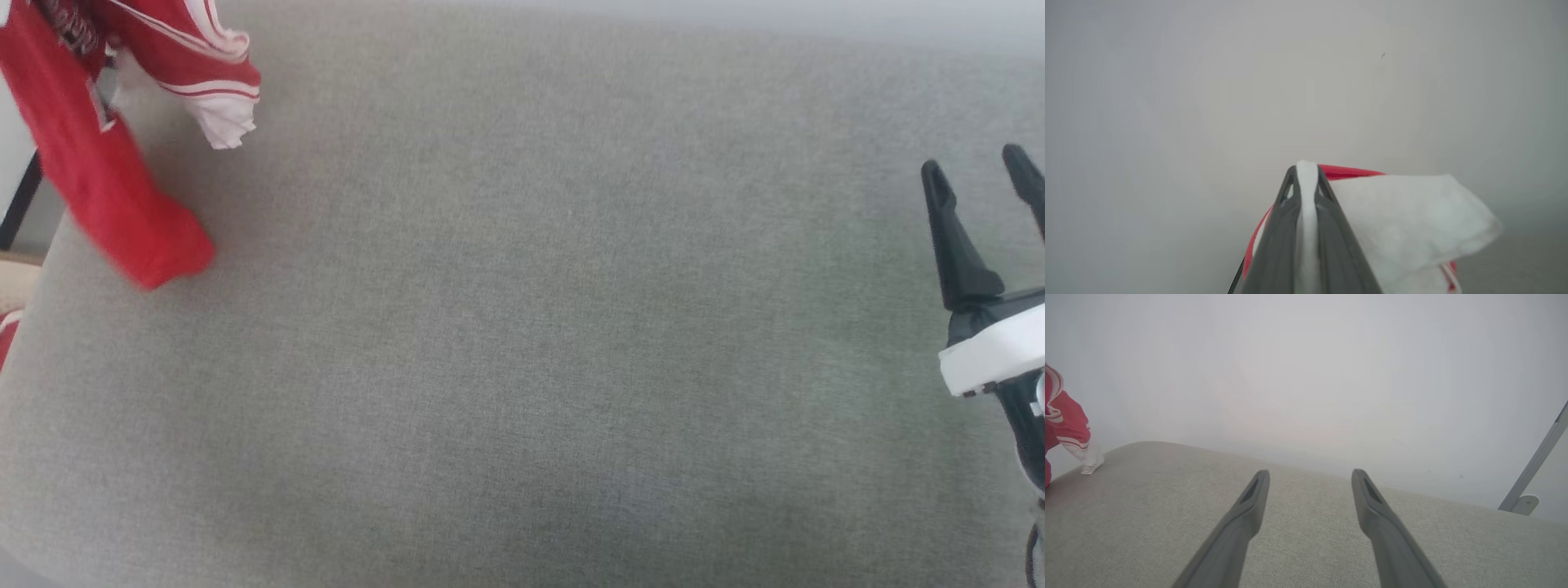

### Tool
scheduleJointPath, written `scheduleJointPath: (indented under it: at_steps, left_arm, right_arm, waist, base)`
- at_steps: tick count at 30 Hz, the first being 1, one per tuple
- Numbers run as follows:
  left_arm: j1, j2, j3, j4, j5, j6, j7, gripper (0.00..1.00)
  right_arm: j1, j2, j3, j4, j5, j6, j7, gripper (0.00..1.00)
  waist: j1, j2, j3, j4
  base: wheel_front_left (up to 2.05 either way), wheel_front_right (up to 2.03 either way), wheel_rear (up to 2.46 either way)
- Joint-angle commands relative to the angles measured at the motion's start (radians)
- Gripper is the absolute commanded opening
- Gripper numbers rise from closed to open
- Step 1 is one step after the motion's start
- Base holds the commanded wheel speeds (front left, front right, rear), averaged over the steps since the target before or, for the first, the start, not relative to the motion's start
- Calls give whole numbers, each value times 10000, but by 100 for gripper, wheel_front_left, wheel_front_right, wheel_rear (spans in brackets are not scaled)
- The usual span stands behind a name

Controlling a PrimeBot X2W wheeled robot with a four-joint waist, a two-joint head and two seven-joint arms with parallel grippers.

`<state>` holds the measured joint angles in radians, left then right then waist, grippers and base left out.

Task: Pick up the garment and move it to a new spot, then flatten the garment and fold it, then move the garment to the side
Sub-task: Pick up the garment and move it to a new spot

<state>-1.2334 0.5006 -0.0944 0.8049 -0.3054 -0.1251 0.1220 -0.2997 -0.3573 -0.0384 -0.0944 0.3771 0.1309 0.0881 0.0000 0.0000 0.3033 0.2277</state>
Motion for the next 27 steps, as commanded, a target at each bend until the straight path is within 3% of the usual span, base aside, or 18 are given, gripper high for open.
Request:
scheduleJointPath:
  at_steps: [1,8,16,27]
  left_arm:
    - [216,48,-108,-593,-48,-40,335,0]
    - [1016,230,-366,-4005,-307,93,2187,0]
    - [1886,238,-538,-7257,-668,434,4108,0]
    - [2593,-384,-1559,-9289,-905,598,5415,0]
  right_arm:
    - [141,121,-82,28,-77,-3,-86,100]
    - [271,551,-432,128,-157,-3,-279,100]
    - [348,907,-788,233,-264,-3,-486,100]
    - [527,1276,-1129,467,-243,-2,-761,100]
  waist:
    - [0,0,-303,-88]
    - [0,0,-782,-588]
    - [0,0,-1028,-1609]
    - [0,0,-934,-3163]
  base:
    - [0,0,0]
    - [0,0,0]
    - [0,0,0]
    - [0,0,0]
